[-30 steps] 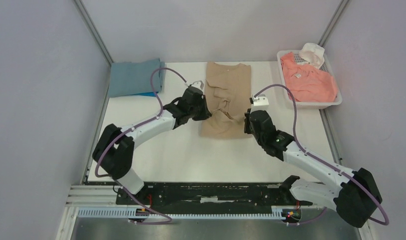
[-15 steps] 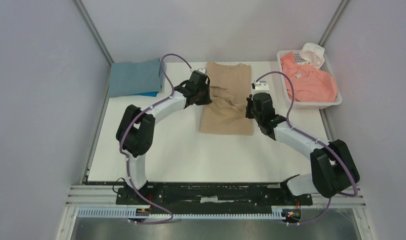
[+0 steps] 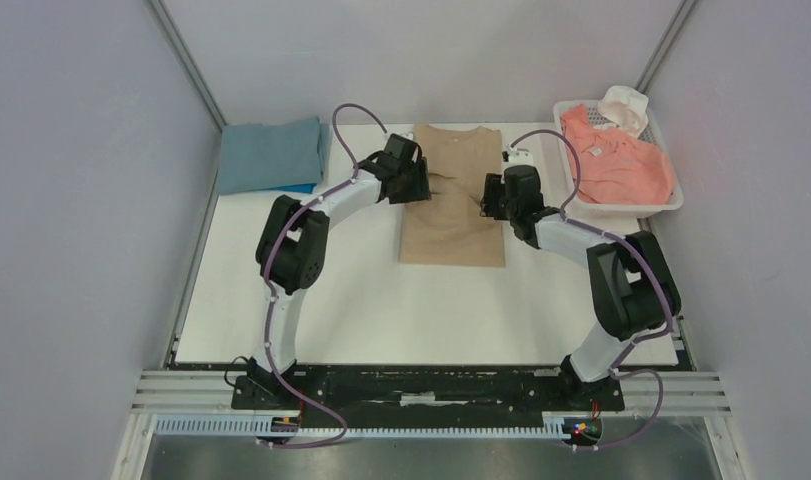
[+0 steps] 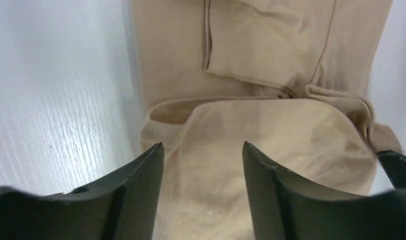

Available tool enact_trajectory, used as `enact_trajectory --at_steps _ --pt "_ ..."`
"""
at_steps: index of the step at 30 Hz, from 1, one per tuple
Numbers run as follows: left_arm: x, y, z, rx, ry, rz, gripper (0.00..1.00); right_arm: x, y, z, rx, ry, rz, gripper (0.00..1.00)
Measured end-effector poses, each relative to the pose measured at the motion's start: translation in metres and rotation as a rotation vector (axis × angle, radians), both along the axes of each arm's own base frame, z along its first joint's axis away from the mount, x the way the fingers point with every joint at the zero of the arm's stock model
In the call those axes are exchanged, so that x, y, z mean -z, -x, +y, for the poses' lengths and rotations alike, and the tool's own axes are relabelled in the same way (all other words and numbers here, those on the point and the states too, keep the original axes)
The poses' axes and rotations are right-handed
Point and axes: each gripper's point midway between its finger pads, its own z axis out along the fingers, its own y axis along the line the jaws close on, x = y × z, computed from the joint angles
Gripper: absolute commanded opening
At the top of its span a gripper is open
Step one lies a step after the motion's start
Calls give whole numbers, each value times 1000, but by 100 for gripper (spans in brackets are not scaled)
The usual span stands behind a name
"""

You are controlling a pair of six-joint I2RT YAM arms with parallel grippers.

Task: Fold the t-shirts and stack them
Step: Fold the folded rectangular tshirt in 1/3 of the way

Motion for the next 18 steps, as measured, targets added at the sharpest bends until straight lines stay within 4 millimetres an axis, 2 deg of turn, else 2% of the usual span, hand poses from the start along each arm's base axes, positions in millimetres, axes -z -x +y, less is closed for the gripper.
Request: enact_trajectory --at_steps 2,4,6,8,11,13,18 --pt "-3 -5 -2 5 -5 -2 78 -5 -8 -5 16 -1 -6 79" --pt "-10 -9 -2 8 -5 -13 79 -15 -14 -7 21 -12 -26 96" --pt "-19 -9 -2 8 4 -30 80 -26 -15 -6 13 -36 -52 98" --pt "-25 0 3 8 6 -32 81 -33 -4 -4 -9 -62 -72 98" --pt "-30 29 18 13 4 -15 81 -34 27 -4 -33 -97 -74 98" --pt "-30 55 30 22 13 1 82 -23 54 -8 -36 -116 -51 98" --pt "-9 114 55 13 37 70 83 4 93 -17 -17 -136 13 98"
